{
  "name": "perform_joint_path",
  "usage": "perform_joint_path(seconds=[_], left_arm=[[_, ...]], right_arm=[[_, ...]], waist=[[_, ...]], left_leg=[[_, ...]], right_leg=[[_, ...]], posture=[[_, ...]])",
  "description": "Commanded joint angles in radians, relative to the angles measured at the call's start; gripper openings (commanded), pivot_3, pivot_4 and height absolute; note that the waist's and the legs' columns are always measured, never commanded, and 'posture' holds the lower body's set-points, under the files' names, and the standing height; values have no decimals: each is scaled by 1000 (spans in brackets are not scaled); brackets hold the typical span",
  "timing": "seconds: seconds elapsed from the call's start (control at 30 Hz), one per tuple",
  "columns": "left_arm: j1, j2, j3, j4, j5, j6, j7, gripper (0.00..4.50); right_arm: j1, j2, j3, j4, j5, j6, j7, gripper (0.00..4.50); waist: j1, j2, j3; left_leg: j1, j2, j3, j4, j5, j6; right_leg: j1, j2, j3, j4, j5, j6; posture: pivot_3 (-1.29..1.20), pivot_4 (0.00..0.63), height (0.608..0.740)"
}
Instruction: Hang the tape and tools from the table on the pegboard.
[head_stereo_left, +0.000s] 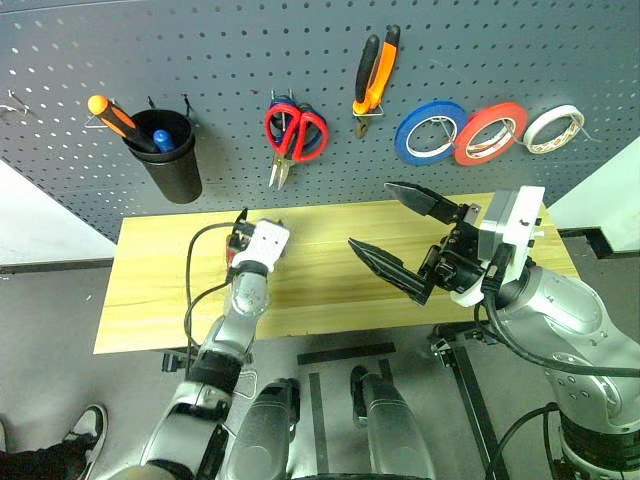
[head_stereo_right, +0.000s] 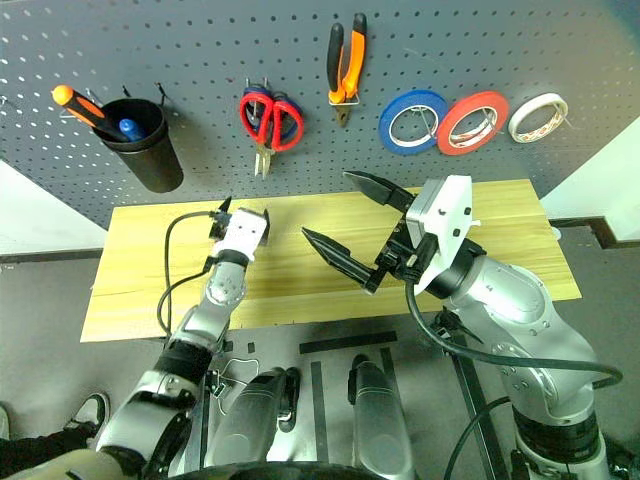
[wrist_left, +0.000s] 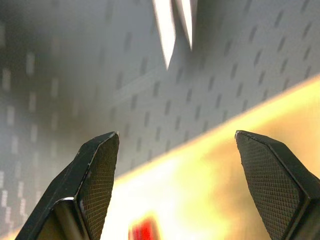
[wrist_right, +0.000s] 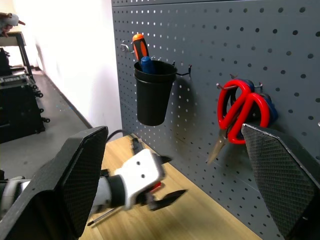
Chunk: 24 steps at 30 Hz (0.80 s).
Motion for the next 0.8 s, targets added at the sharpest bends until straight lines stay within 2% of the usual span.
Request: perform_joint_path(seconds=[0.03,0.17,0.33,0.5,0.8], left_arm=[[39,-14,60,-111,-97,98,-62,3861],[59,11,175,-205,-200,277,-100,3861],[-10,45,277,-239,-326,505,-153,3861],[-79,83,294,-240,-365,698,-181,3861],[-100,111,222,-162,-356,765,-251,3861]], right_arm=[[6,-7,-1,-30,1,-25,10,4500],[17,-18,-7,-28,2,-23,21,4500],[31,-25,-10,-26,3,-27,32,4500],[34,-21,3,-23,-6,-29,36,4500],[31,-21,9,-32,-8,-20,26,4500]], waist=[[2,0,0],[0,0,0],[0,0,0],[1,0,0],[0,0,0]], left_leg=[[0,0,0,0,0,0],[0,0,0,1,0,0],[1,0,0,1,0,0],[1,-1,0,1,0,0],[1,-1,0,1,0,-1]], right_leg=[[0,0,0,0,0,0],[1,0,0,0,0,0],[0,1,0,1,0,0],[1,1,0,1,0,0],[1,1,0,1,0,0]], posture=[[31,280,740],[24,284,740],[27,286,740],[33,284,740],[26,284,740]])
